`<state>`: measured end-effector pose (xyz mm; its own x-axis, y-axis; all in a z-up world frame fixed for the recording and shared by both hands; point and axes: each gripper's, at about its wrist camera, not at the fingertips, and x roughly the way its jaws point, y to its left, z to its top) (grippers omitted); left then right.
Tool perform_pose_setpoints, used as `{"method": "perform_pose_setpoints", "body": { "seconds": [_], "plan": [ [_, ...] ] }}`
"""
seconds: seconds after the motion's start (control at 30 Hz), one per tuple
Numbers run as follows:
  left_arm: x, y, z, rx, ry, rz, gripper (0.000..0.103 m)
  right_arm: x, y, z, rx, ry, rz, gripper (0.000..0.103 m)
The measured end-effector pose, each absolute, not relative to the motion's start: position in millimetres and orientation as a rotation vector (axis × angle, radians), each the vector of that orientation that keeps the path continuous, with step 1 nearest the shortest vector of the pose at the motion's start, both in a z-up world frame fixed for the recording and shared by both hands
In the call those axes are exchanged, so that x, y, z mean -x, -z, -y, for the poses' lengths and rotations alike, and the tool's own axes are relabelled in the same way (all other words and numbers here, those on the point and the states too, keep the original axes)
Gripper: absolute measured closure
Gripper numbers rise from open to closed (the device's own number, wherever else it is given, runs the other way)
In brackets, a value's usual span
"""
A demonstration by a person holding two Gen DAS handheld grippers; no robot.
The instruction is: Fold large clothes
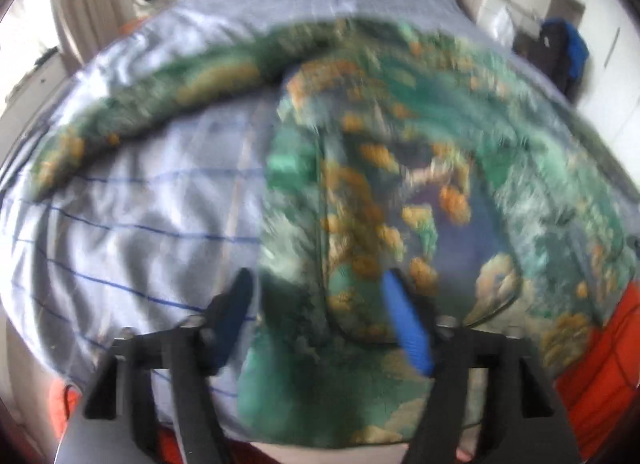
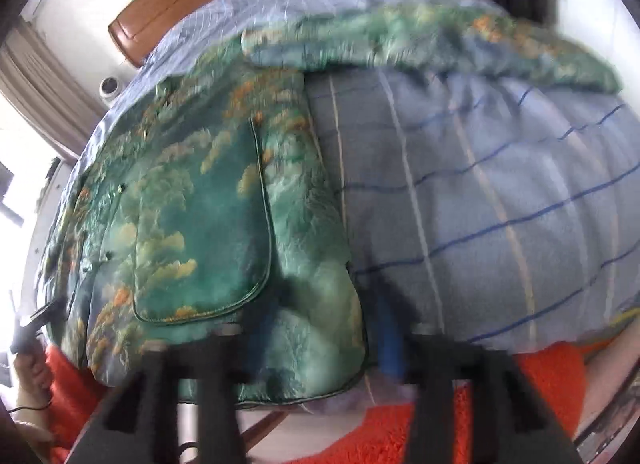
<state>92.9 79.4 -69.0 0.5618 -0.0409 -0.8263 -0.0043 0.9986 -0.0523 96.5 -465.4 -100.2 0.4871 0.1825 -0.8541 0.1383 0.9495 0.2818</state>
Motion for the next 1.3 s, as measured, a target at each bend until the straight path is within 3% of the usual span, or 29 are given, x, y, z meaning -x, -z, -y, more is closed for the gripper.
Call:
{"method": "perform_pose_setpoints", "body": {
  "seconds": [0.13, 0.2, 0.27, 0.43, 0.87, 1.3],
  "plan": [
    [-74, 27, -84, 0.081, -0.068, -0.803, 0.003, -74, 59, 460, -0.267, 0.068, -0.895, 0.023],
    [-70, 15, -82, 0.113, -0.095, -0.738, 0.000, -68, 39, 444, -0.222, 0.091, -0.815, 0.010],
    [-76, 11, -79, 0.142, -0.102, -0.725, 0.000, -70, 28, 421, -0.187, 0.095, -0.762, 0.005],
    [-85, 24, -60, 0.084, -0.043, -0.851, 0.000, -78, 25, 361, -0.130, 0.005, -0.740, 0.005],
    [-61, 30, -37, 0.080, -0.002, -0.758, 0.001, -41, 53, 269, 0.001, -0.228, -0.741, 0.005],
    [-66, 29, -35, 0.071, -0.029, -0.809, 0.000, -34, 58, 245, 0.134, -0.268, -0.707, 0.005]
  ]
}}
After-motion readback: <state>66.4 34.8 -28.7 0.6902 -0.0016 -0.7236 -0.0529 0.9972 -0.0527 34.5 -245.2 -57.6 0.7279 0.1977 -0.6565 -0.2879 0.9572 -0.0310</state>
